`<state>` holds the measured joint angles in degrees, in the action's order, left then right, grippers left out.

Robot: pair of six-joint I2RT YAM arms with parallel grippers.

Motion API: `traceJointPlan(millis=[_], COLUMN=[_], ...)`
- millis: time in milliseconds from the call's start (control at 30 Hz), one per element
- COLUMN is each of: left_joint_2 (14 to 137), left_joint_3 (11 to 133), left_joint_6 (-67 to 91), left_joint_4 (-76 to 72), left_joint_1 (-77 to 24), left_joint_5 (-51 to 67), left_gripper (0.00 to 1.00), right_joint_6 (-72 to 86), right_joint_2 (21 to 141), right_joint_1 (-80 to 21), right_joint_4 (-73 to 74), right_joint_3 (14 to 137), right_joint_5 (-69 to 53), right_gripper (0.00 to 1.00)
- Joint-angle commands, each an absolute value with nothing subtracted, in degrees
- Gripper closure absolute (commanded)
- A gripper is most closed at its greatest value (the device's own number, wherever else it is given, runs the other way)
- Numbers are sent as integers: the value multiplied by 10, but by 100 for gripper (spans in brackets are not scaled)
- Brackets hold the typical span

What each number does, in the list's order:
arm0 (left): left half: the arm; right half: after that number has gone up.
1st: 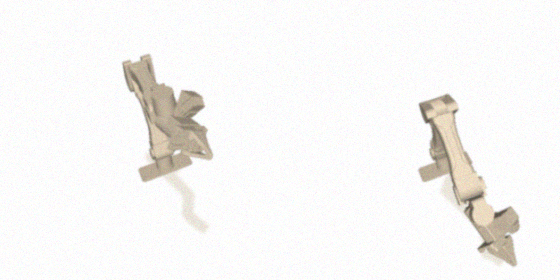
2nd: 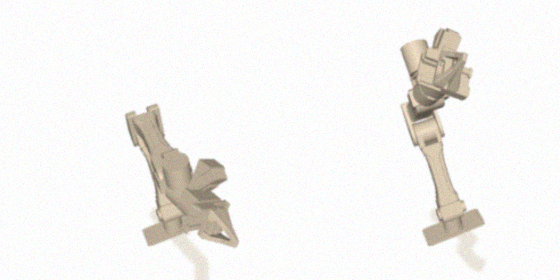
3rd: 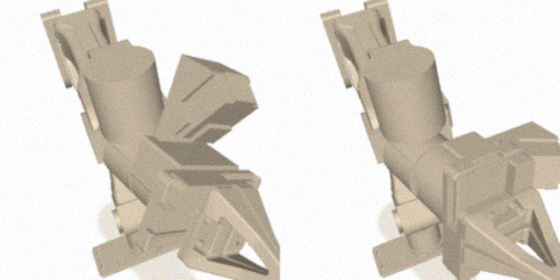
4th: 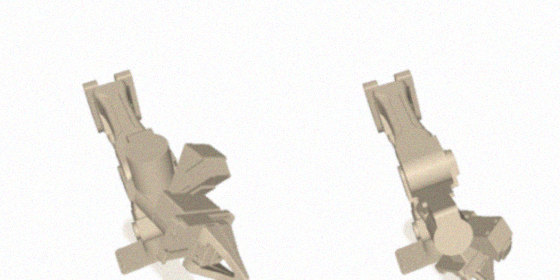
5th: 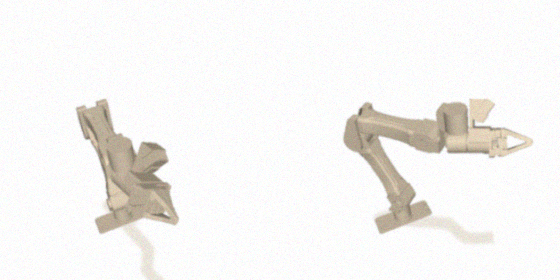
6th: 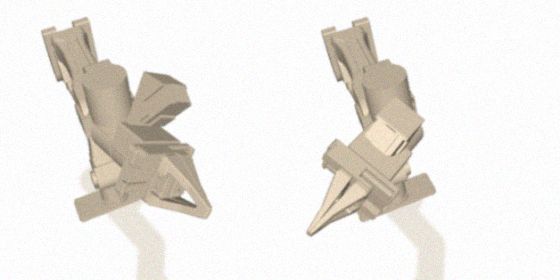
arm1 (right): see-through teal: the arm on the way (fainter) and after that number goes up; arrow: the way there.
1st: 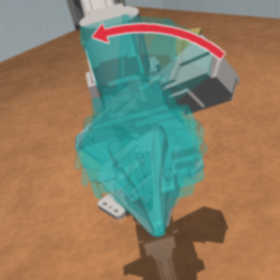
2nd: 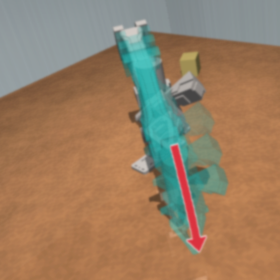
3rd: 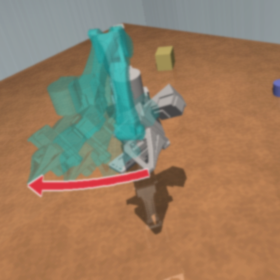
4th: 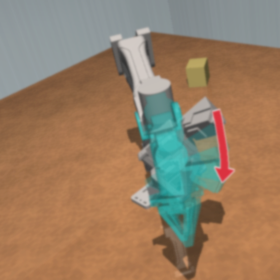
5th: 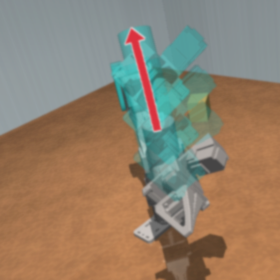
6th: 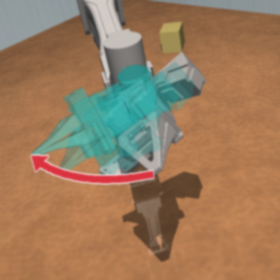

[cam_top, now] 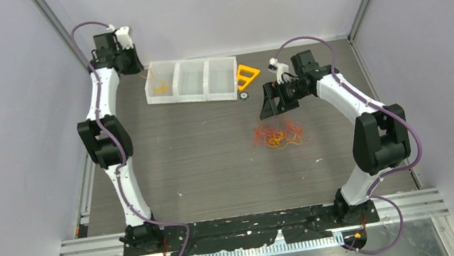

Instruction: Untangle the cables

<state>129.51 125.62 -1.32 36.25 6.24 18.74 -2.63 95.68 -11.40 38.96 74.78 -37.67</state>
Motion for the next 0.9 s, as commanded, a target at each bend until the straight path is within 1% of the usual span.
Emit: traceJointPlan(millis=[0,133,333,467,533,600,633,767,800,867], left_joint_2=[1296,1351,1405,1422,1432,1444,1452,1466,1465,1460], left_joint_3=[1285,1343,1377,1389,1394,1406,1419,1447,1447,1441], left_joint_6=[-36,-33,-4,-3,-4,-5,-5,-9,-12,-25], left_joint_4=[344,387,418,448,469,496,506,523,525,521], left_joint_1=[29,9,5,6,5,5,-9,-13,-15,-19], left_joint_5=[173,154,87,78,92,106,97,98,95,95], left_gripper=[100,100,100,100,100,100,100,100,97,79], right_joint_6=[-23,-26,-30,-34,-33,-31,-30,-26,-26,-24], right_joint_2=[948,942,944,946,950,956,959,967,968,968], right_joint_1=[-112,-111,-108,-103,-102,-102,-102,-102,-102,-102], right_joint_4=[380,380,383,385,385,385,385,385,386,386], right_joint_3=[761,756,753,753,755,758,758,763,764,765], right_joint_5=[-391,-390,-390,-390,-391,-393,-394,-397,-396,-397], right_gripper=[12,12,12,12,12,12,12,12,12,12])
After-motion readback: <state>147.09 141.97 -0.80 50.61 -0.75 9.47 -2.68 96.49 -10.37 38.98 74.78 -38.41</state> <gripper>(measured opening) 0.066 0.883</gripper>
